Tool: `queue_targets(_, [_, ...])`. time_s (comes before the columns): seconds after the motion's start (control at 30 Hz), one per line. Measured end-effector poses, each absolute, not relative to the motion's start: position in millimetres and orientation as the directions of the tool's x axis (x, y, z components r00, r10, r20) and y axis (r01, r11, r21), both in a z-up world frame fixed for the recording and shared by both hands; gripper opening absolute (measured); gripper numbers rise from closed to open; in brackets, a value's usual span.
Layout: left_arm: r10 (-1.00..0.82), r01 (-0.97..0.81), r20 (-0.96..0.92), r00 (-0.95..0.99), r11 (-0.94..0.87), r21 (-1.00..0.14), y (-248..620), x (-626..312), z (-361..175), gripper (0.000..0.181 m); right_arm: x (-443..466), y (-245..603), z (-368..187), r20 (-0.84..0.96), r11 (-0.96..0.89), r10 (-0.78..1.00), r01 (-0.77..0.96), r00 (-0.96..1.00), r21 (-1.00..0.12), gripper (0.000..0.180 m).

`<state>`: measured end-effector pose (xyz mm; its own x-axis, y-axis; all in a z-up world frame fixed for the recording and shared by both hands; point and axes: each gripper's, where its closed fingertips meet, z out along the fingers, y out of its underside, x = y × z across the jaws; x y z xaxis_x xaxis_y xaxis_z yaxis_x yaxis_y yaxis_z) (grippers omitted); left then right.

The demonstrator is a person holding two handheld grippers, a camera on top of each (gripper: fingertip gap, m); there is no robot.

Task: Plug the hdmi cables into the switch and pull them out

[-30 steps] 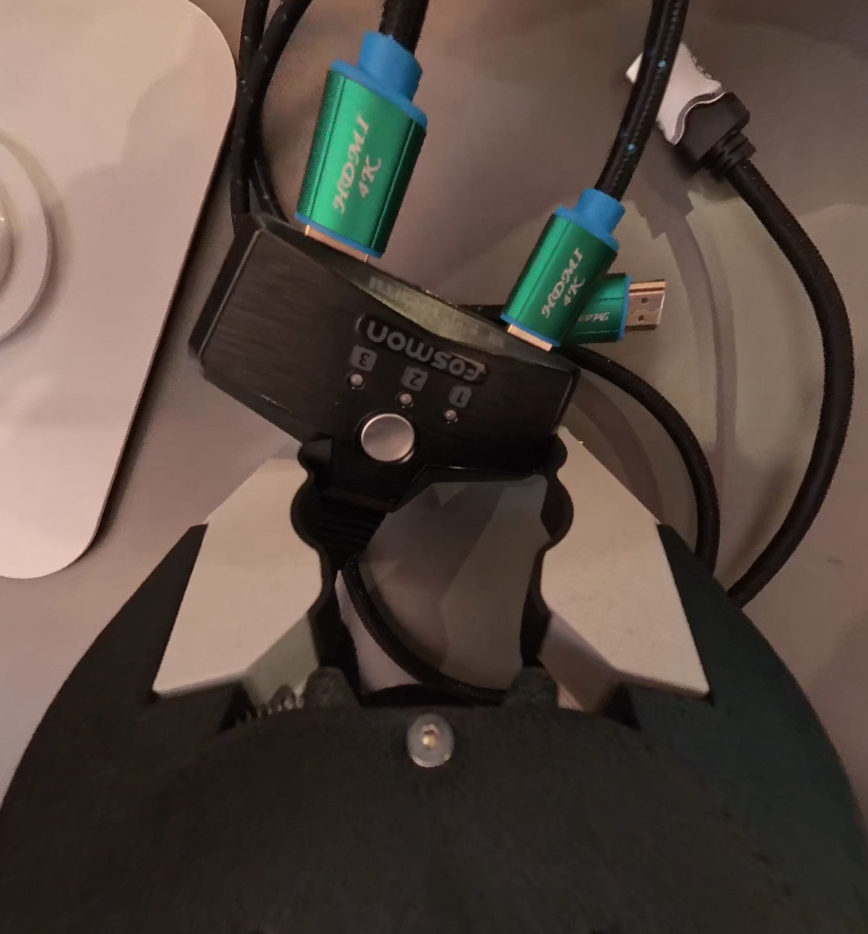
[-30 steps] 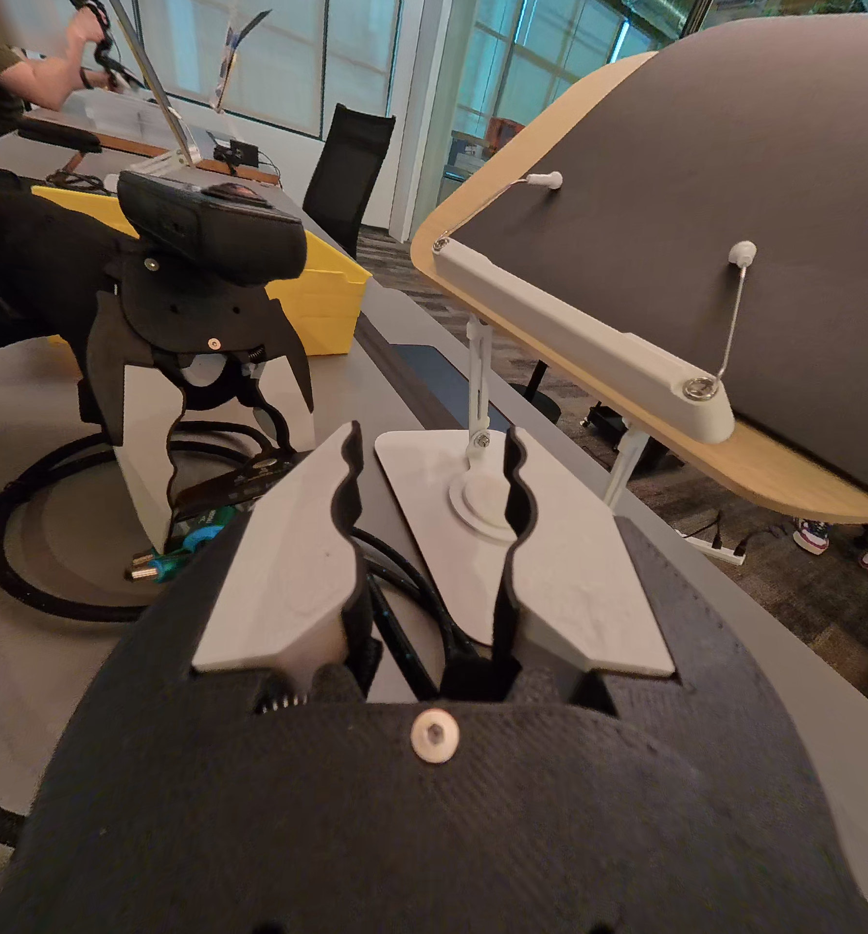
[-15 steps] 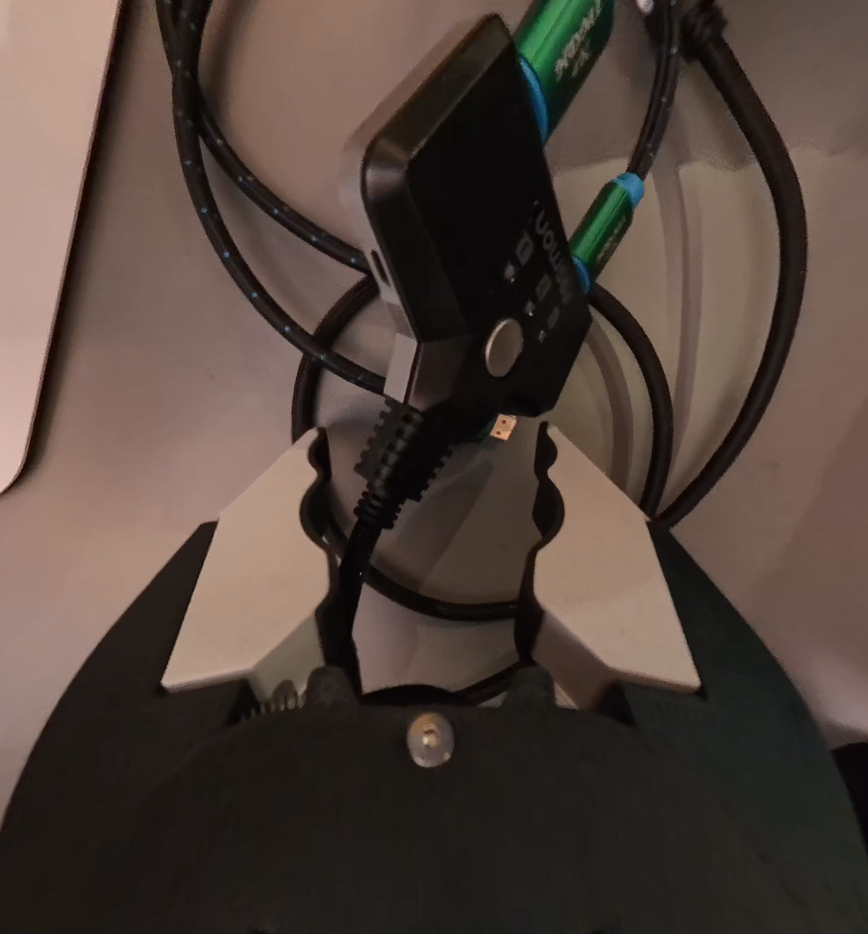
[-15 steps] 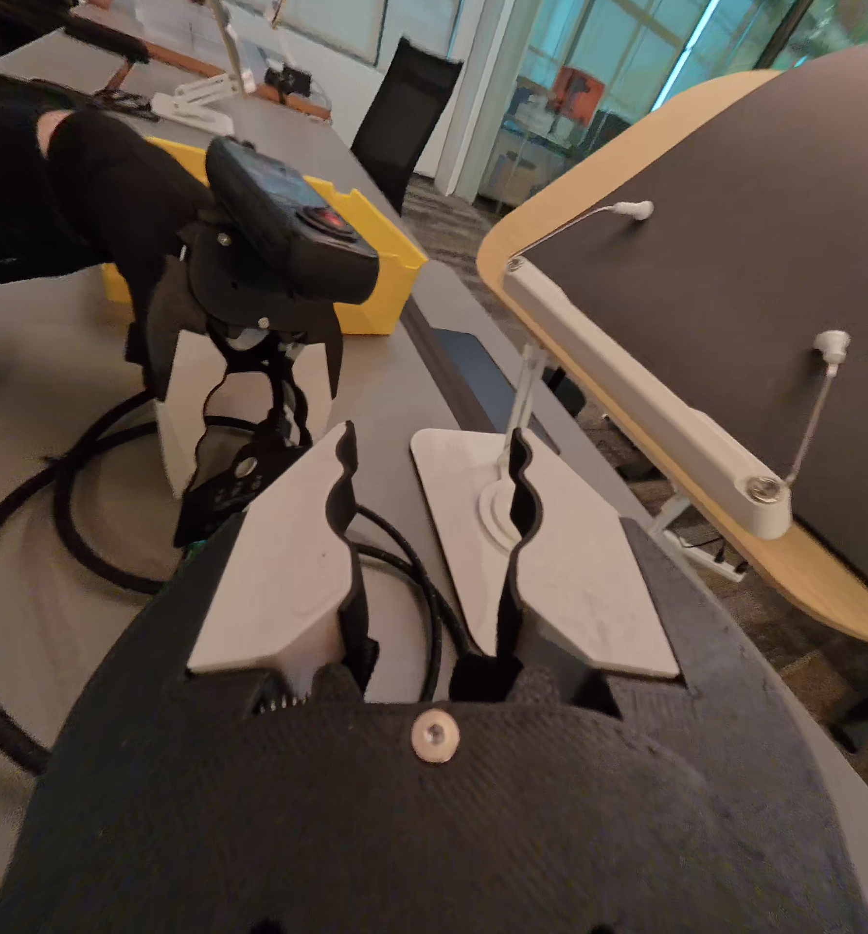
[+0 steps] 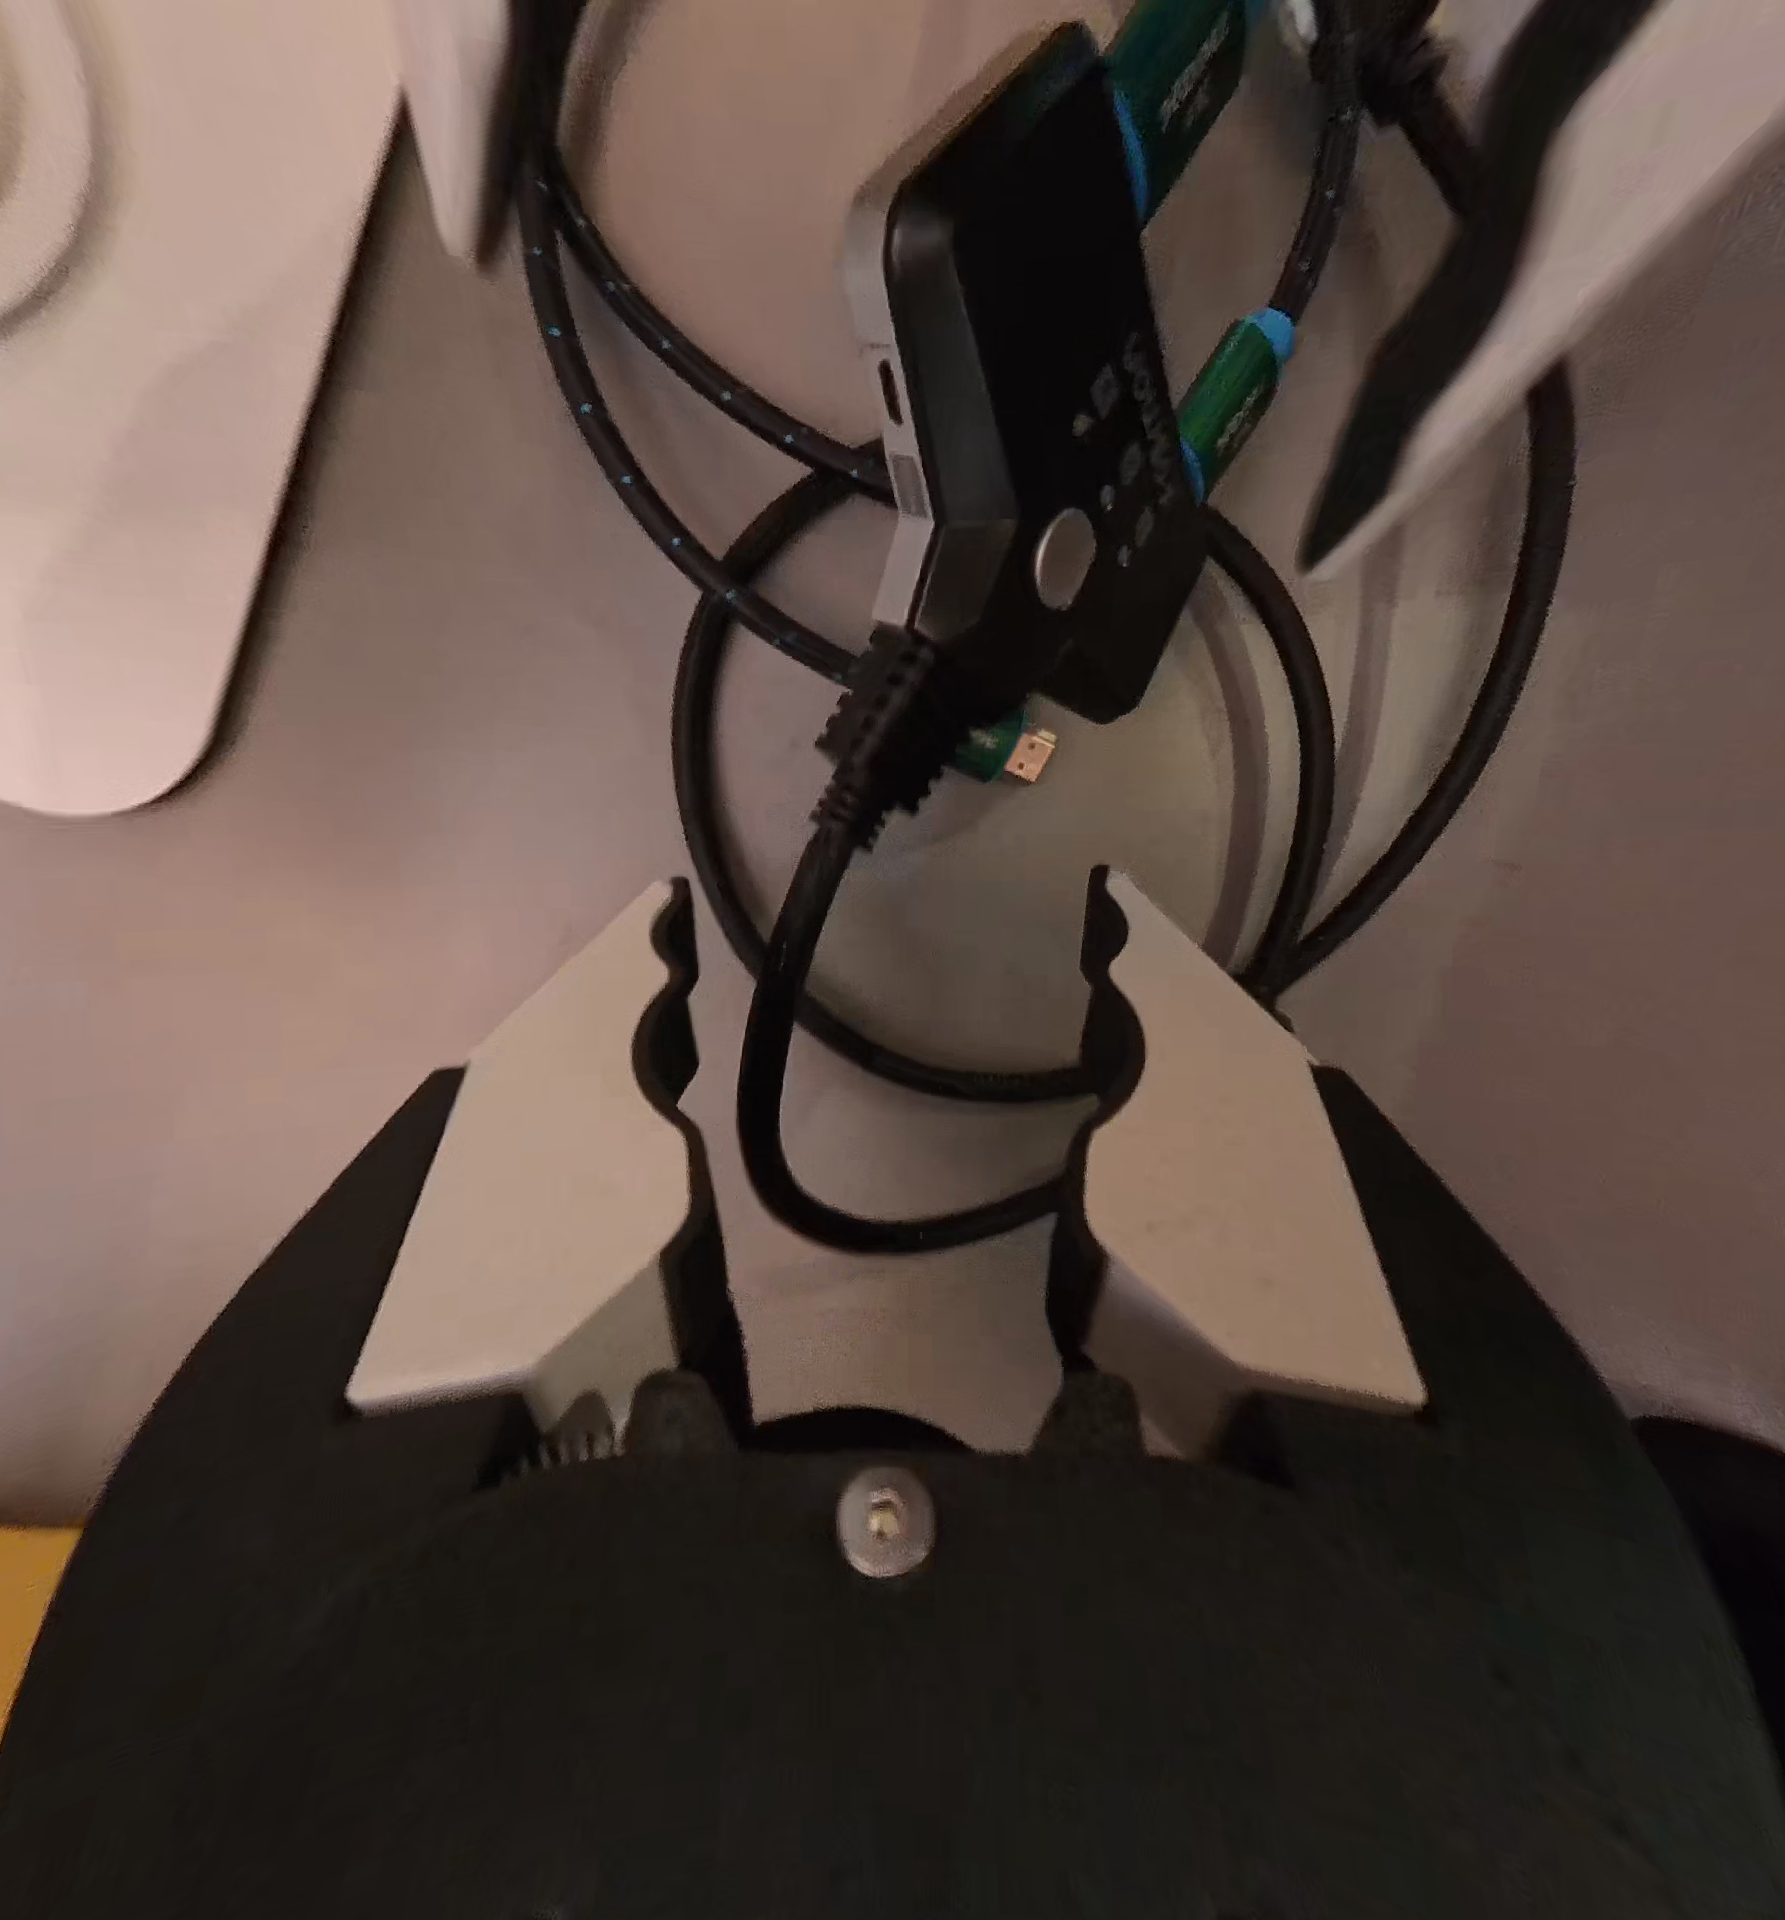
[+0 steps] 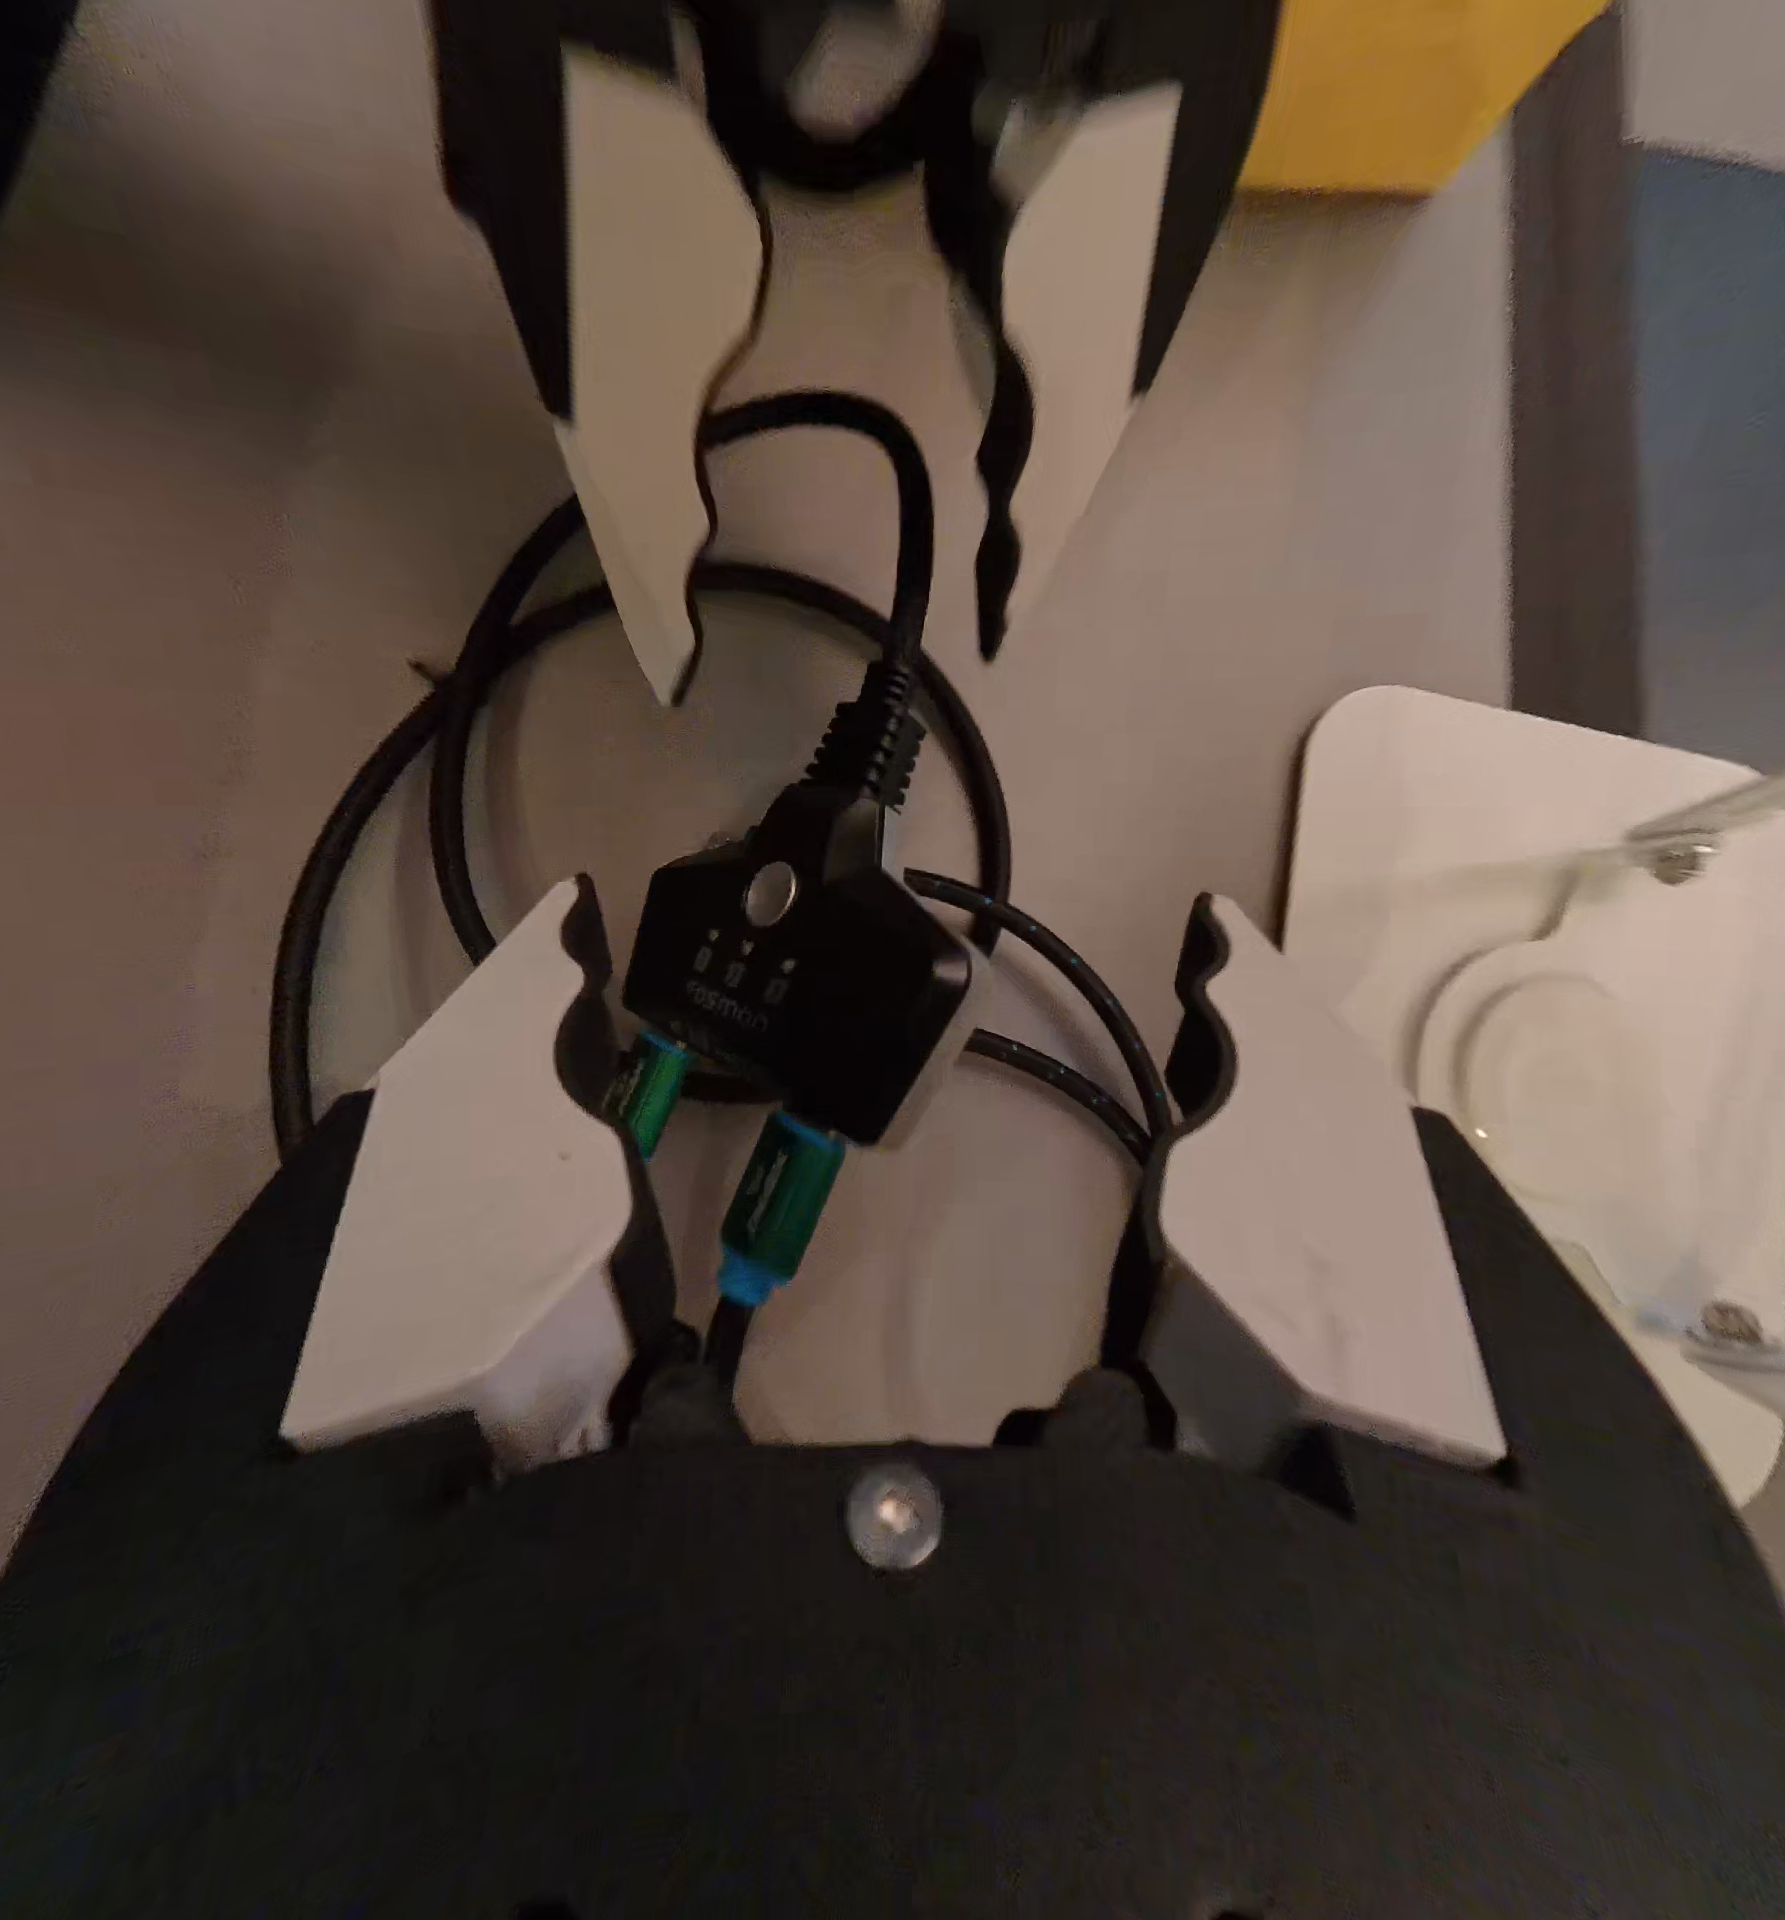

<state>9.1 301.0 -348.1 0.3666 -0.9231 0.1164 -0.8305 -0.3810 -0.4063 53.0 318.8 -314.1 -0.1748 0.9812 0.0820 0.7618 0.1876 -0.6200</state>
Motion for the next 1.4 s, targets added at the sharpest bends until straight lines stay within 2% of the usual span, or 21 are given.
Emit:
queue_targets(0.17, [-0.914,-0.798,0.081,0.398,-0.389,-0.461,303.1,-7.6,-322.5,0.072,39.4,323.8,-336.0,-0.036,0.198,0.968,0.844,-0.249,-0.499,0.100])
queue_targets(0.33, [-0.905,-0.796,0.098,0.414,-0.412,-0.443,302.9,-19.6,-326.7,0.072,42.0,326.1,-359.1,-0.203,0.147,0.951,0.919,-0.234,-0.366,0.089])
queue_targets(0.43, [-0.906,-0.797,0.106,0.409,-0.411,-0.443,301.8,-20.4,-327.8,0.072,45.2,323.5,-375.3,-0.262,0.126,0.943,0.948,-0.206,-0.294,0.089])
queue_targets(0.77, [-0.913,-0.802,0.117,0.391,-0.400,-0.443,298.8,-18.1,-329.1,0.073,45.9,314.8,-378.6,-0.323,0.098,0.925,0.947,-0.200,-0.306,0.073])
queue_targets(0.97, [-0.910,-0.799,0.121,0.396,-0.407,-0.443,299.3,-20.6,-329.5,0.073,46.8,312.4,-373.3,-0.363,0.039,0.919,0.950,-0.155,-0.309,0.077])
queue_targets(1.07, [-0.910,-0.798,0.124,0.395,-0.407,-0.445,299.6,-20.2,-329.3,0.072,33.7,309.3,-362.0,-0.363,0.030,0.917,0.937,-0.164,-0.347,0.079])
queue_targets(1.27, [-0.913,-0.801,0.122,0.390,-0.402,-0.444,298.4,-19.6,-328.7,0.072,25.7,322.5,-377.5,-0.324,-0.011,0.942,0.961,-0.083,-0.277,0.067])
queue_targets(1.4, [-0.911,-0.797,0.123,0.393,-0.404,-0.449,298.9,-20.9,-327.8,0.072,22.5,329.4,-382.6,-0.286,-0.031,0.957,0.965,-0.046,-0.259,0.045])
